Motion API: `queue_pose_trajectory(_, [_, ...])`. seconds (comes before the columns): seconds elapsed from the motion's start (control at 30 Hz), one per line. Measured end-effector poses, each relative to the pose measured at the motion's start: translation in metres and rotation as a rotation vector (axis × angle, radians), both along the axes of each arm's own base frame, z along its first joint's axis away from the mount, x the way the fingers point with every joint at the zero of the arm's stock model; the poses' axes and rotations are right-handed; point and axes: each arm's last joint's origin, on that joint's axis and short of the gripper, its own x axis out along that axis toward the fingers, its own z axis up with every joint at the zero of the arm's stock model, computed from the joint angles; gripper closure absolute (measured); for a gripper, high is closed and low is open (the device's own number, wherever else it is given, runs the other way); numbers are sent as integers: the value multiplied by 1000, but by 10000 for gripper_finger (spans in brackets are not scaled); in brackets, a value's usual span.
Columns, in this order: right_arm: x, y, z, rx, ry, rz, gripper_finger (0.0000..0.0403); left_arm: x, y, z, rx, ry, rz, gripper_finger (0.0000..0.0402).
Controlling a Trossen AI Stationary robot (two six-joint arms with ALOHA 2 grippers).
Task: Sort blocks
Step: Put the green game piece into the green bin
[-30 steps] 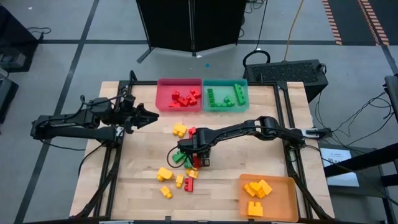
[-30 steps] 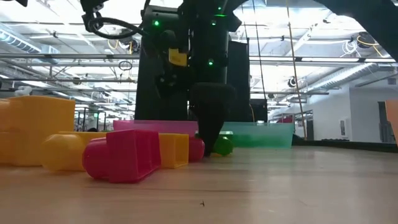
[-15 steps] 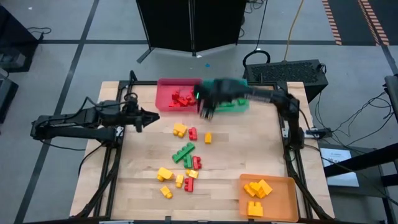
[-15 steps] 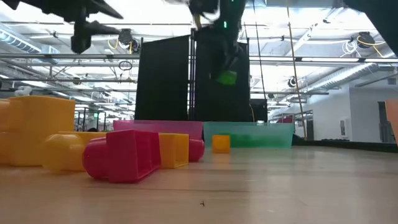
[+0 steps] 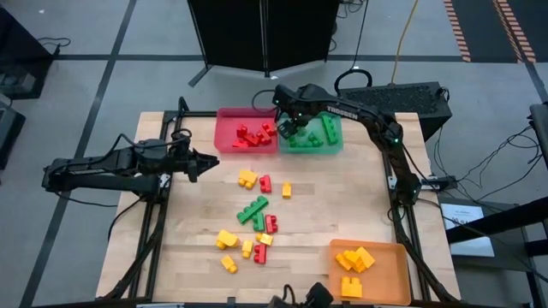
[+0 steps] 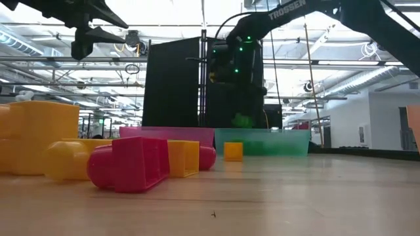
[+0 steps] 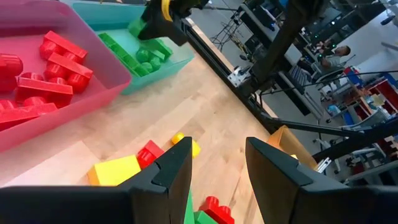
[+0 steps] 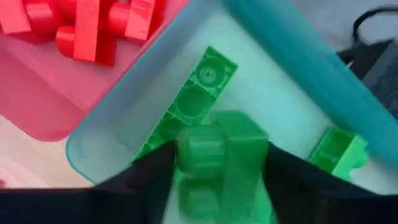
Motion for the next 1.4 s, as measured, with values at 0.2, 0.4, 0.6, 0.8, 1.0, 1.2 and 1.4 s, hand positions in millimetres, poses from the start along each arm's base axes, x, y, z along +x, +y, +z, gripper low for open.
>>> queue_pose_trajectory(0.2, [16,25,19,-113,35,137,65,0,0,0,18,4,-7,249])
queue_pose_trajectory(0.4, [51,105,49,-54,-99,537,61,0,0,0,21,5,-14,249])
queue_pose_trajectory(0.6, [74,199,45,-85,-130,939,63,-1,0,-2,18,27,-14,249])
queue_pose_trajectory(0.8, [101,241,1,-108,-124,1119,63,-4,0,-11,10,127,14,249])
queue_pose_trajectory(1.0, [115,249,-34,-110,-95,1166,63,-5,0,-13,8,146,14,249])
queue_pose_trajectory(1.2, [117,255,-54,-39,-59,1172,67,-6,0,-14,6,162,14,249])
queue_pose_trajectory(1.4, [118,257,-65,-12,-41,1185,90,-6,0,-15,6,168,14,249])
